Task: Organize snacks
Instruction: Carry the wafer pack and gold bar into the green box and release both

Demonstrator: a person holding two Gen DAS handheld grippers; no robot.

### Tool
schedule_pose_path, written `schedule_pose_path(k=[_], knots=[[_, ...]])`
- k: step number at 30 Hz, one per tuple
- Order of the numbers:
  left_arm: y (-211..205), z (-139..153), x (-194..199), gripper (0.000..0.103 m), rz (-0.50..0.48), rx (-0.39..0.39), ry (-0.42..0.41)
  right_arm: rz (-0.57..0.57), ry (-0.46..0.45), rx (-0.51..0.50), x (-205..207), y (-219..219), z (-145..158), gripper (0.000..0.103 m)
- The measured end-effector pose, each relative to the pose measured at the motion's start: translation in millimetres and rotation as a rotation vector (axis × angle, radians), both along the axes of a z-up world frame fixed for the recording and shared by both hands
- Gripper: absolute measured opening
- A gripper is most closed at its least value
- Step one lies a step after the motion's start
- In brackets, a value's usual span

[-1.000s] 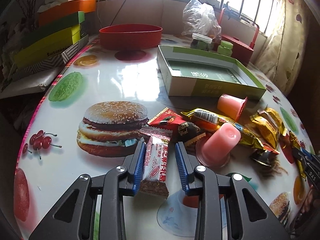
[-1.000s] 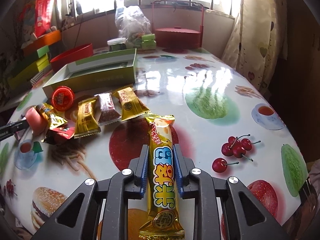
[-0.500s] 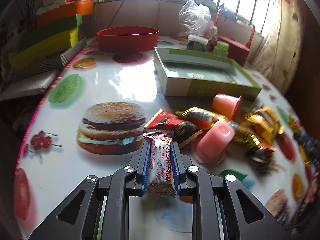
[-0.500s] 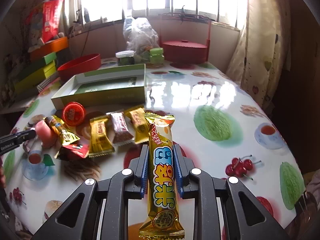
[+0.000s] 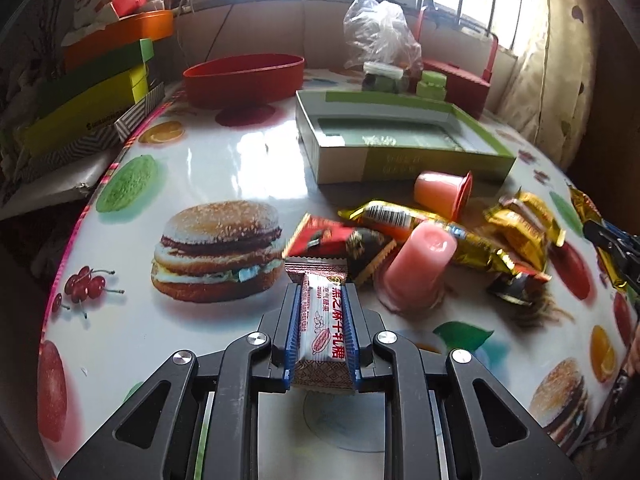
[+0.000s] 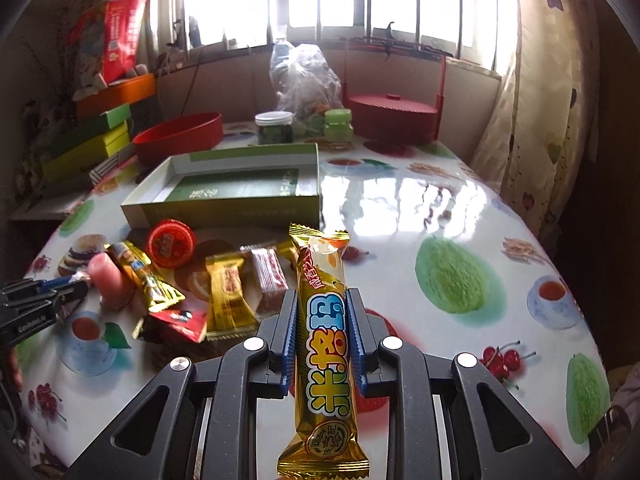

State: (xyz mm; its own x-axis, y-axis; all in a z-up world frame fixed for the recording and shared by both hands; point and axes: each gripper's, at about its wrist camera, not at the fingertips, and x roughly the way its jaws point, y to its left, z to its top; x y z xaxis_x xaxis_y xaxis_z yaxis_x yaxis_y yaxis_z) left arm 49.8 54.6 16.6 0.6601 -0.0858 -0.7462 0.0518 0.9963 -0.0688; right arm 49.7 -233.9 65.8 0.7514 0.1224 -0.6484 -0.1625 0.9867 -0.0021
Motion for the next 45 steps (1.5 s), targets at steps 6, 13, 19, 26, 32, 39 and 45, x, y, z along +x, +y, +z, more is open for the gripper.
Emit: schedule_pose_path(k=[6,13,19,26,32,39,45], knots=[[-1.1,10.5,2.0,0.021,-0.017,-0.016,-0.020,0.015,-0.003,0.009,7.1,3.5,5.6,0.022],[1.5,26.0,6.0,0.021,-0.026,-0.049,-0.054,0.035,-0.026,0.010,14.5,8.6,16.3,0.022],[-4.0,44.7,22.1,0.021,-0.061,-0.068,-0.089,0.065,-0.046,-0.007,28.2,15.8,30.8,0.022],[-7.0,58.5,45.5,0.021,-0.090,-0.115,-0.113,0.092,-0.051,0.014,51.4,19.3,42.3,0.022],[-7.9,65.3,71.2,0.021,-0.104,-0.157,-0.111,0.116,-0.058,0.017,72.7,23.2,53.4,0.022],[-13.8,62.4,101.1,0.021,-0.114,-0.181,-0.087,0.143,-0.006,0.065,110.0,30.6,52.7,0.022],[-16.6,57.9,124.1,0.021,-0.121,-0.188,-0.058,0.149,0.062,0.059,143.8,42.3,35.9,0.022]])
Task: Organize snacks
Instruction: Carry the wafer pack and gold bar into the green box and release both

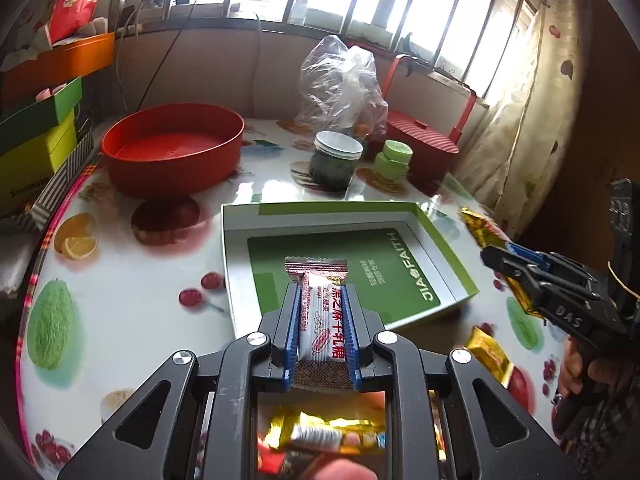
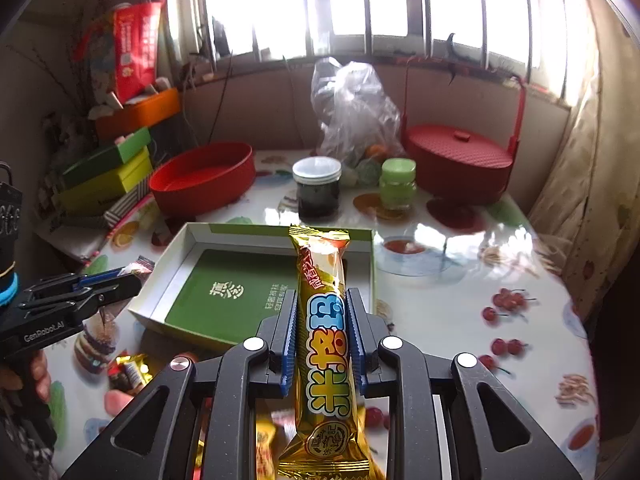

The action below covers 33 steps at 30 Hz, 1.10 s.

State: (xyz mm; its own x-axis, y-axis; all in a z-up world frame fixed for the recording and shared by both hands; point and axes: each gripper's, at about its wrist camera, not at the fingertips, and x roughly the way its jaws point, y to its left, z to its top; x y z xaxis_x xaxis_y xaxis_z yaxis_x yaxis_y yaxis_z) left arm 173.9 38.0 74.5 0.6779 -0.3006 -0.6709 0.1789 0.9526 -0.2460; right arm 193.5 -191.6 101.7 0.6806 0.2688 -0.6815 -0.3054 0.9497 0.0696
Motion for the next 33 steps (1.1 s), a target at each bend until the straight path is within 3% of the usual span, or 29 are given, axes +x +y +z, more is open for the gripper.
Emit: schedule_pose_path(k=[15,33], knots=[[-6.9,-27.2,47.4,0.021,-0.004,0.020,0.089,0.009,0.119,-0.055,54.5,19.4,-46.0,0.022],[-15.9,-47.0,66.0,0.021,0.014,0.067,0.143,0.019,0.133,-0.129,69.0,28.9,-67.6,0.022]])
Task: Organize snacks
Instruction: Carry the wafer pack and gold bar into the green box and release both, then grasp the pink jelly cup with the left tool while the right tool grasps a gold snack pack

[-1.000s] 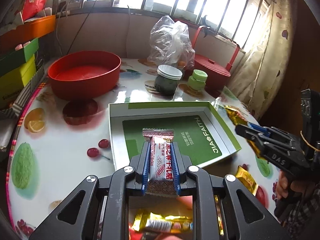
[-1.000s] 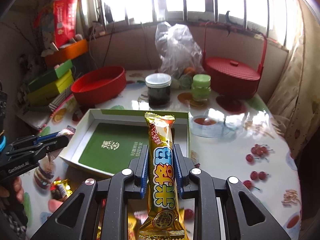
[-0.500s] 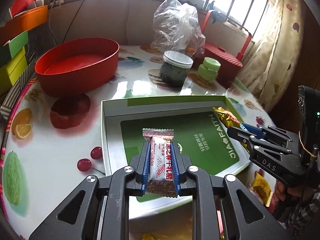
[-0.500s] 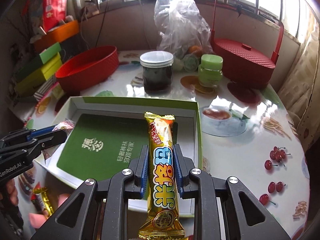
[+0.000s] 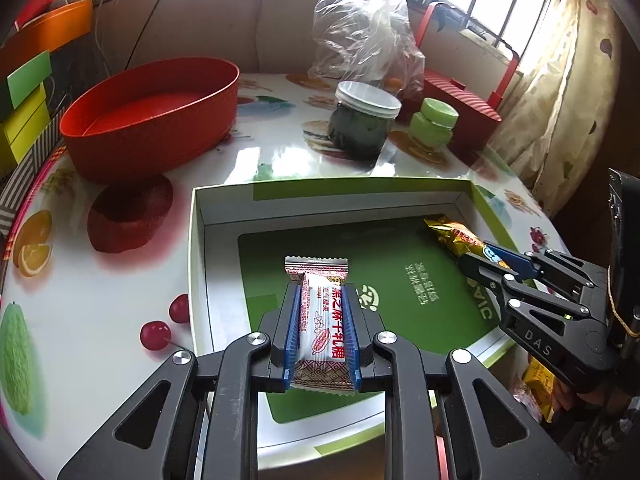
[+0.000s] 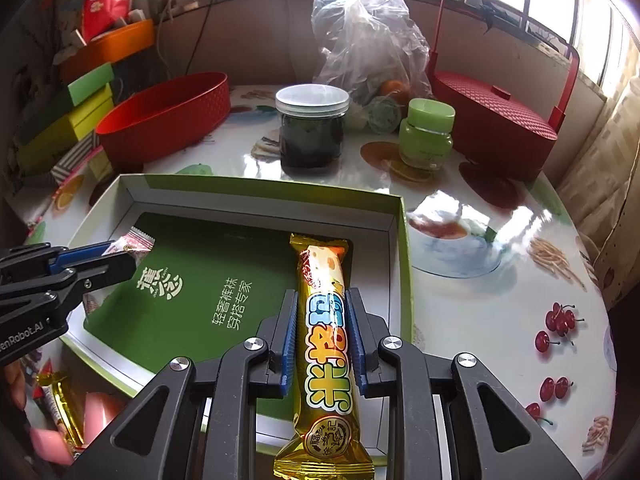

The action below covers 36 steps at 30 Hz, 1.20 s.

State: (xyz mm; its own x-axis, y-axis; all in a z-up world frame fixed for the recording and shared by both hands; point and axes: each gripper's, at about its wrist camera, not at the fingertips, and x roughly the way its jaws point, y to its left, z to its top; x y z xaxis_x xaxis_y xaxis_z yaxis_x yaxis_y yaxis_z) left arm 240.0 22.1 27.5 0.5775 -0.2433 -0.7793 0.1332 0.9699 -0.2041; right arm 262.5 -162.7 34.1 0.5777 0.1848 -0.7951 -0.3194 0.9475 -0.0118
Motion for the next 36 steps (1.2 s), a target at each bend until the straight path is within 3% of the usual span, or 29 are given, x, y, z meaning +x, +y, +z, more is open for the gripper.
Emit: schedule_pose_path(k=[11,22,26,36], knots=[[-0.8,-3.2,3.6,0.024,0.010,0.027,0.013,-0.001,0.010,0.014,3.0,-1.0,-3.0,0.022],[-1.2,-3.3,2.1,0.026,0.016,0.025,0.014,-0.008,-0.001,0.028,0.7,-3.2,0.7,0.031],[-1.4,-1.5,-1.8,0.033,0.021,0.033,0.010,-0.015,-0.012,0.042,-2.0,-5.4,4.6,0.032],[-0.7,10.7,-22.1,0.035,0.038,0.060,-0.030,-0.033,-0.069,0.093,-21.2,-14.4,22.4,0.035]])
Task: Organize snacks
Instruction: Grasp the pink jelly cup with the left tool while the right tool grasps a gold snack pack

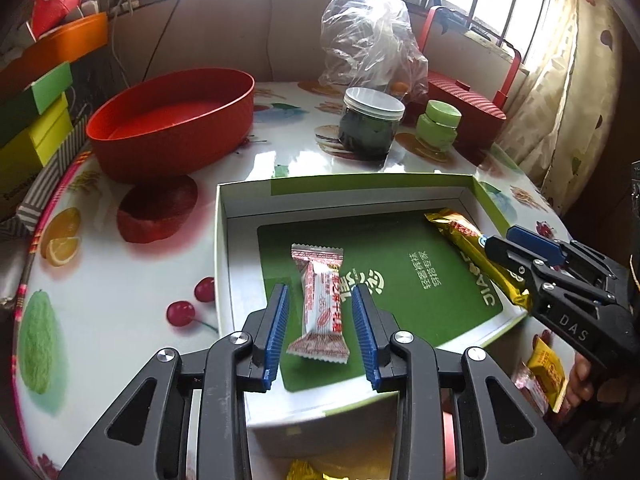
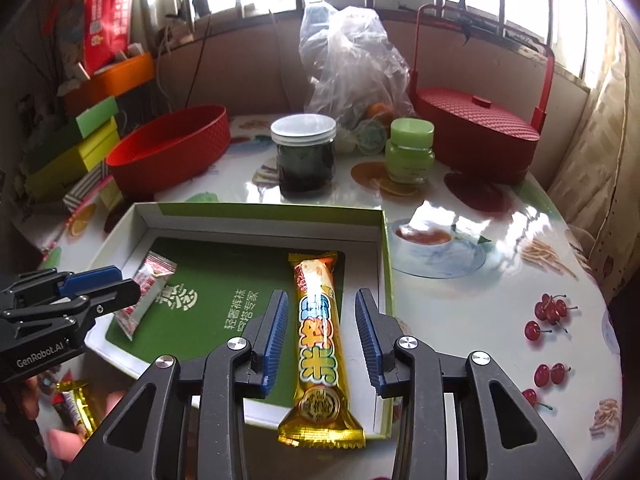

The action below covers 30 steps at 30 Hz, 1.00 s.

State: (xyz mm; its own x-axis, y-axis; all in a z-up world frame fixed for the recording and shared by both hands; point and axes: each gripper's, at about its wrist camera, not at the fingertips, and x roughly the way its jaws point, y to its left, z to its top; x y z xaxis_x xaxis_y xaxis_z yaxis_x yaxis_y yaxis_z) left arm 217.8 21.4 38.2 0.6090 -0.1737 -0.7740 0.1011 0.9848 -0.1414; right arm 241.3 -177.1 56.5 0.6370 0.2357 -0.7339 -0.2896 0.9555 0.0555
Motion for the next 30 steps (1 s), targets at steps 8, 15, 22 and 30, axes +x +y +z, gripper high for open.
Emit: schedule_pose_path(k=[8,15,22,30], knots=[[-1.3,11.9,-29.7,0.043,0.018,0.035,-0.052,-0.004,-0.026,0.031,-23.2,-6.7,13.2,0.044],[-0.1,17.5,-59.6,0.043,0.021,0.023,-0.086,-0.010,-0.059,0.052,-50.4,-14.3,25.3,0.045],[1.1,19.7,-78.8,0.043,0.019,0.014,-0.099,-0.009,-0.078,0.048,-74.5,-19.7,30.3,0.045],[0.6,18.0,-102.4,0.043,0.022,0.036,-0.115,-0.003,-0.091,0.044,-100.9,-27.1,27.3,0.047]])
